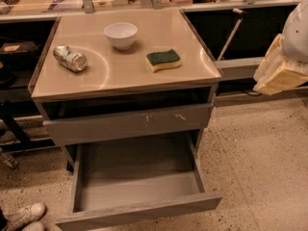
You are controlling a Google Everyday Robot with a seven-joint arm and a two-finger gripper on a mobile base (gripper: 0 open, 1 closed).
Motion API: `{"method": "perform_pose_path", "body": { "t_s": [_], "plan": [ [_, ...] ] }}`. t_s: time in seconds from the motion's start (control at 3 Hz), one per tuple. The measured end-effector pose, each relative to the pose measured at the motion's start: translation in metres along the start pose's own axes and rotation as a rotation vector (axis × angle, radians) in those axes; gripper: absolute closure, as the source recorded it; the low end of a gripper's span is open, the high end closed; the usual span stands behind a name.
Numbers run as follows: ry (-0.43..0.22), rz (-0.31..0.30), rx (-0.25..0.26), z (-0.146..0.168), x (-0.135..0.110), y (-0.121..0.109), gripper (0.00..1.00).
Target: Close middle drawer
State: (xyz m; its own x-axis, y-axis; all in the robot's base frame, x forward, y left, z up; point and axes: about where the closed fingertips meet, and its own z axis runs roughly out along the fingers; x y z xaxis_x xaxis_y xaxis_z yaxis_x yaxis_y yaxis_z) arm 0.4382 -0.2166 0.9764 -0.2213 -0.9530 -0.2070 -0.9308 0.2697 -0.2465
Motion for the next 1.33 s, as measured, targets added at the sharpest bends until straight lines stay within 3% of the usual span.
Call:
{"method": "perform_pose_path", "body": {
  "t_s": [0.33, 0.67, 1.0, 1.33],
  "plan": [
    [0.0, 0.0, 0.0, 0.0, 0.0, 0.0, 0.89],
    [0.019, 0.023, -0.026, 0.011, 0.009, 0.013, 1.0],
    [0.064, 0.042, -0.084, 0.036, 0.028, 0.052, 1.0],
    [0.11, 0.065, -0.211, 0.087, 0.054, 0.103, 1.0]
  ]
}}
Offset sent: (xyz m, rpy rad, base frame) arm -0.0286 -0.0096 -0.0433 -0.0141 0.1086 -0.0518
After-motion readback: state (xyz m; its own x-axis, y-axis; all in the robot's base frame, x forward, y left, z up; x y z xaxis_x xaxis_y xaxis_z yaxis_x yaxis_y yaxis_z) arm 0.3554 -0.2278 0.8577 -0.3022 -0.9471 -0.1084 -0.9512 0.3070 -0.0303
